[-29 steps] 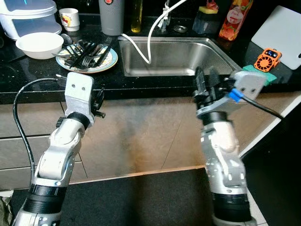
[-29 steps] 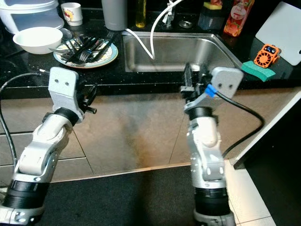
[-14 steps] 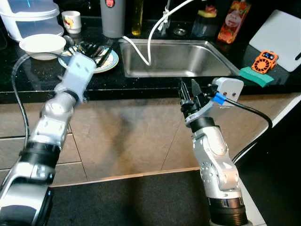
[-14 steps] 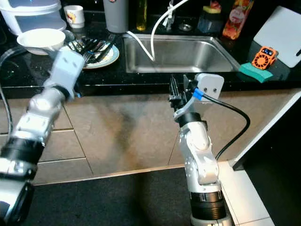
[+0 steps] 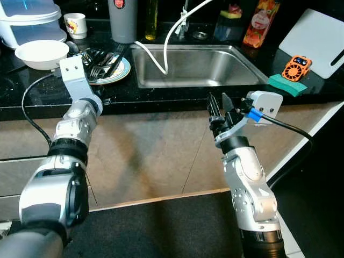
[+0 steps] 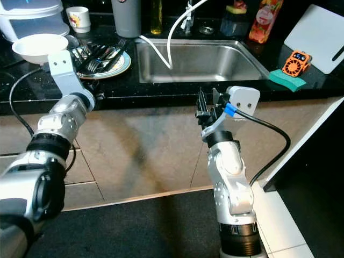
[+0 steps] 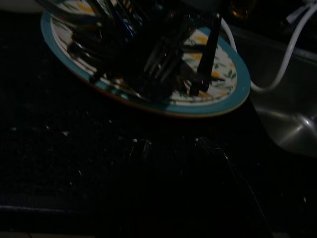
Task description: Kitchen organization
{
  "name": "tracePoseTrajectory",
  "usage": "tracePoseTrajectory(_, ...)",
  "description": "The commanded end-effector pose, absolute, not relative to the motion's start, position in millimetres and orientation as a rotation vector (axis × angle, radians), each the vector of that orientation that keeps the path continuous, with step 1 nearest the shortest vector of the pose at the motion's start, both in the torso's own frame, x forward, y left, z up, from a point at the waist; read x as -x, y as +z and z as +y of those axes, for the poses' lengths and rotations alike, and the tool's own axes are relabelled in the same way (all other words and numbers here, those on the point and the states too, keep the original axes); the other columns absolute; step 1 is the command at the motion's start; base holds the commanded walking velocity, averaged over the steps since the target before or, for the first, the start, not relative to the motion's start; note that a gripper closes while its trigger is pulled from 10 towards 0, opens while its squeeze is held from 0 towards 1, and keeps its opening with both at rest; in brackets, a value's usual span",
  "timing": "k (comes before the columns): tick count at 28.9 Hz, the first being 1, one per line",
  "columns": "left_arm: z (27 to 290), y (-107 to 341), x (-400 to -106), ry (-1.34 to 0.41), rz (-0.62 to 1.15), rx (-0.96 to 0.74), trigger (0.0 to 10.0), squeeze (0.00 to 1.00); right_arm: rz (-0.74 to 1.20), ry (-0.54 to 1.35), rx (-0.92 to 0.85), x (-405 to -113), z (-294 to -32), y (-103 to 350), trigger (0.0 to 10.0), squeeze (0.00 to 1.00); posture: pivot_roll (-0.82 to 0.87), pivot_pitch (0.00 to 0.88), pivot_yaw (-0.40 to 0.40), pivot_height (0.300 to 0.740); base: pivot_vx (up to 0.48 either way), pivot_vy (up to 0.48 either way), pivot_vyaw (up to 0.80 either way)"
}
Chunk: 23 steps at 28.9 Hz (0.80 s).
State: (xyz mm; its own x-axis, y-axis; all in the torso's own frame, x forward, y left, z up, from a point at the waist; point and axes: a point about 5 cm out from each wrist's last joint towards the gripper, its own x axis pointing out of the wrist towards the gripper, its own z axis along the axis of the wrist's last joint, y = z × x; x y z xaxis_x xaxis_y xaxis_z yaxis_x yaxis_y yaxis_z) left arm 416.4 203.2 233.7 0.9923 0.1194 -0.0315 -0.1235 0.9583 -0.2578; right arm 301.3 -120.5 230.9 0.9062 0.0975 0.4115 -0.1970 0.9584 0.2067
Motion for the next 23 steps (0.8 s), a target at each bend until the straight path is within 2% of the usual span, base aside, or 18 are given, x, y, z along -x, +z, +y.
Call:
tracePoseTrajectory(1,204,241,-418,0.134,-0.006,0.268,10.0,0.0,-0.42,0.146,-0.247,-300,-123,235,10.0,0.0,0.0,0.021,-0.041,0.74,0.0,0.0,0.0)
tracePoseTrajectory(5,199,254,-419,0.087,-0.095,0.178,10.0,0.0,-0.413,0.135,-0.25,-299,-124,233,10.0,0.0,0.0,0.025,-0.039,0.74,0.0,0.0,0.0)
tracePoseTrajectory(7,189,265,-416,0.001,-0.202,0.066,10.0,0.0,-0.4,0.123,-0.254,-297,-127,229,10.0,0.0,0.0,0.031,-0.042,0.74,0.0,0.0,0.0)
tracePoseTrajectory(10,168,272,-395,-0.18,-0.383,-0.023,10.0,0.0,-0.381,0.102,-0.251,-293,-134,224,10.0,0.0,0.01,0.039,-0.047,0.74,0.0,0.0,0.0)
tracePoseTrajectory(11,168,272,-395,-0.18,-0.383,-0.023,10.0,0.0,-0.381,0.102,-0.251,-293,-134,224,10.0,0.0,0.01,0.039,-0.047,0.74,0.0,0.0,0.0)
tracePoseTrajectory(12,163,267,-380,-0.245,-0.415,-0.087,10.0,0.0,-0.378,0.096,-0.242,-293,-137,223,10.0,0.0,0.03,0.043,-0.053,0.74,0.0,0.0,0.0)
tracePoseTrajectory(14,154,253,-349,-0.336,-0.43,-0.179,10.0,0.0,-0.373,0.087,-0.226,-293,-143,221,10.0,0.0,0.04,0.048,-0.063,0.74,0.0,0.0,0.0)
tracePoseTrajectory(15,154,253,-349,-0.336,-0.43,-0.179,10.0,0.0,-0.373,0.087,-0.226,-293,-143,221,10.0,0.0,0.04,0.048,-0.063,0.74,0.0,0.0,0.0)
tracePoseTrajectory(20,147,209,-291,-0.389,-0.323,-0.19,10.0,0.0,-0.357,0.091,-0.2,-295,-150,218,10.0,0.0,0.08,0.065,-0.085,0.74,0.0,0.0,0.0)
tracePoseTrajectory(23,147,201,-285,-0.385,-0.302,-0.197,10.0,0.0,-0.354,0.094,-0.196,-295,-150,218,10.0,0.0,0.08,0.065,-0.085,0.74,0.0,0.0,0.0)
